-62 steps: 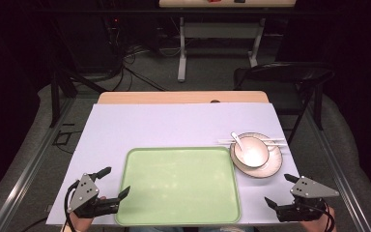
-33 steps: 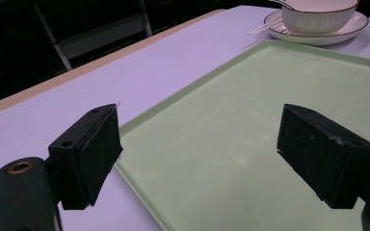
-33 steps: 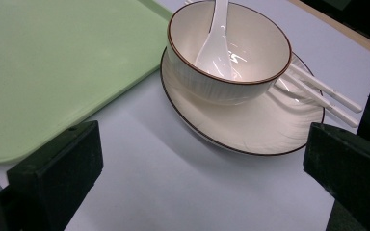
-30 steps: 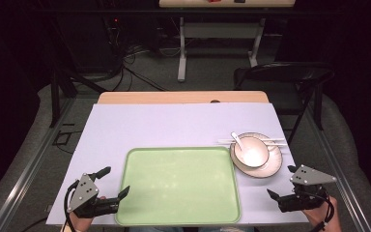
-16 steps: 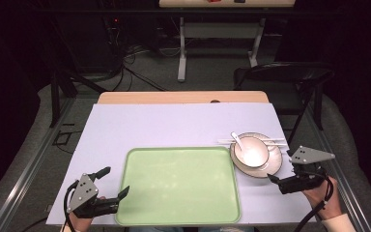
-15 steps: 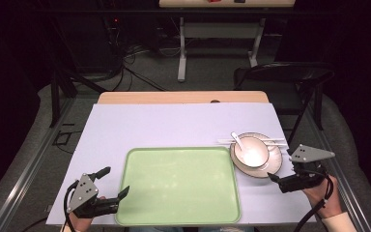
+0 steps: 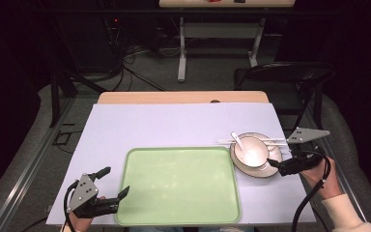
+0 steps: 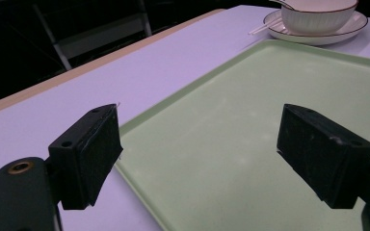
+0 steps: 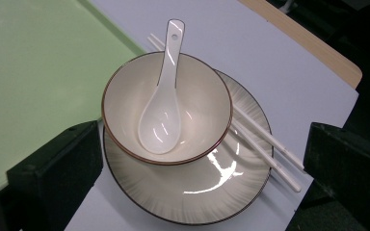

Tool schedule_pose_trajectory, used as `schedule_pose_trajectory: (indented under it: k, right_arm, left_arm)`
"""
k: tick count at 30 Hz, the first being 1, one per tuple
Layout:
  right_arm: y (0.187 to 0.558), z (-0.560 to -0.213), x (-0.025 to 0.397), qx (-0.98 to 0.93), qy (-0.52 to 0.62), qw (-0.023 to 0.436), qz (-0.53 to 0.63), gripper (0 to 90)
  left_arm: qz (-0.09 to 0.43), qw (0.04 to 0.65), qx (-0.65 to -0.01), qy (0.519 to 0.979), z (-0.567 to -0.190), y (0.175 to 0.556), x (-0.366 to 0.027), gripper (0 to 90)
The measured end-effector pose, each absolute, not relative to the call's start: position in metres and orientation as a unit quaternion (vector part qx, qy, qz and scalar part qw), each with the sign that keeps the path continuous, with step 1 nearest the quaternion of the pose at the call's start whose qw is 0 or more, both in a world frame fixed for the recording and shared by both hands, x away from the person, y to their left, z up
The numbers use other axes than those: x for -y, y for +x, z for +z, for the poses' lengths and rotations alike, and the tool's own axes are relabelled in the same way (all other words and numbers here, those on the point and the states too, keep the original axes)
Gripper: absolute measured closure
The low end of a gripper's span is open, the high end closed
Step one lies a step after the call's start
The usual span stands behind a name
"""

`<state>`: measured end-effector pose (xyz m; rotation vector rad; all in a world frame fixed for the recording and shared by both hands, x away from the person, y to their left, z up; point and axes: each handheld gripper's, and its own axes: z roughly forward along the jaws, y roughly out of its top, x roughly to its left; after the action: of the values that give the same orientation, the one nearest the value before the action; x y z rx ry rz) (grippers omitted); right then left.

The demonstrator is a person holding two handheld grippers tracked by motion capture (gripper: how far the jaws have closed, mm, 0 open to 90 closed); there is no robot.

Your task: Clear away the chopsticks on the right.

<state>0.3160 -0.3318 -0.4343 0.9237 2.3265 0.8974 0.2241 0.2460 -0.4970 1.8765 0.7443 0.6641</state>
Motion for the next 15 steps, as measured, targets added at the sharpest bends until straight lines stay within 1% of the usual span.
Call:
schedule_pose_trajectory:
  k: [9, 15]
  right_arm:
    - [0.340, -0.426, 0.332, -0.854, 0.341, 0.230, 0.318, 0.0]
    - [0.362, -0.414, 0.329, -0.858, 0.338, 0.226, 0.313, 0.0]
  left_arm:
    - [0.273, 0.487, -0.307, 0.771, -0.497, 0.225, -0.246, 15.6]
    - [0.273, 0.486, -0.306, 0.772, -0.497, 0.224, -0.246, 15.6]
